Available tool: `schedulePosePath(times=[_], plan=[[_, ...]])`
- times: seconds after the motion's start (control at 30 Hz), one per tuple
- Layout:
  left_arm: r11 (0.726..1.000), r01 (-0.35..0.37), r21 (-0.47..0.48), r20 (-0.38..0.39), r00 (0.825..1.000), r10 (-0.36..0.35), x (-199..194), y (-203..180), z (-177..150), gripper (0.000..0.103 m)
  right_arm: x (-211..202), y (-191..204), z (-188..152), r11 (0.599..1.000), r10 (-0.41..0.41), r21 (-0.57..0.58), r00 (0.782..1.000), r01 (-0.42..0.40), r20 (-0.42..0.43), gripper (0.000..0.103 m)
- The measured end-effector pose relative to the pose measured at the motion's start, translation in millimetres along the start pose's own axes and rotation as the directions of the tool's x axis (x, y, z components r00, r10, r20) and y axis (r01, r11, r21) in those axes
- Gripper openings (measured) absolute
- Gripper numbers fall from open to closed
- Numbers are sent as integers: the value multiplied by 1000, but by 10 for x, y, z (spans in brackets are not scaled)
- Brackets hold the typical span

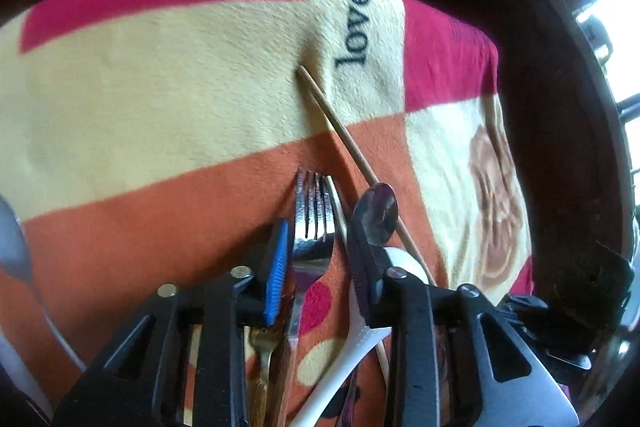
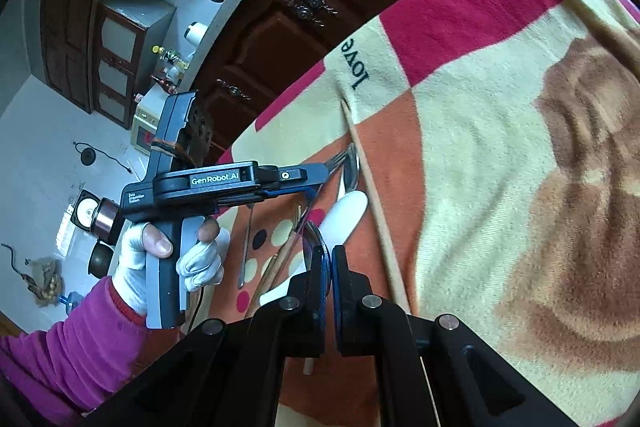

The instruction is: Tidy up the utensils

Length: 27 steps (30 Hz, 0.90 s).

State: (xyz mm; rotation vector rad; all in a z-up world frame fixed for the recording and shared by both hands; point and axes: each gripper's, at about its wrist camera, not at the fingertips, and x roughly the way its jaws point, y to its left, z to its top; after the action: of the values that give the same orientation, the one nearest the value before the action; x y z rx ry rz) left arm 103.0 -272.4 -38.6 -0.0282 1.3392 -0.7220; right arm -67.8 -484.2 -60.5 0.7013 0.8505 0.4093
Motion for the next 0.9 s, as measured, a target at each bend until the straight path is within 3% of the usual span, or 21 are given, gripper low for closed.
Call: schedulePosePath(times=[0.17, 0.2, 0.43, 0.9], plan=[[999, -18, 37, 14, 1000, 18, 5, -76, 4, 15, 12, 0, 12, 1000, -1, -2, 1000, 1, 1, 2], [999, -22, 40, 24, 1000, 21, -20, -77, -15, 1, 13, 17, 24, 1000, -1, -4, 1000, 1, 3, 2], [1000, -12, -7, 147, 989, 13, -498, 10, -145, 1, 81, 230, 107, 999, -12, -48, 1000, 13, 14, 2], [1000, -30, -1, 336, 942, 29, -1490, -27, -757, 1, 386, 1054, 250, 959, -132, -248, 990, 138, 42, 2]])
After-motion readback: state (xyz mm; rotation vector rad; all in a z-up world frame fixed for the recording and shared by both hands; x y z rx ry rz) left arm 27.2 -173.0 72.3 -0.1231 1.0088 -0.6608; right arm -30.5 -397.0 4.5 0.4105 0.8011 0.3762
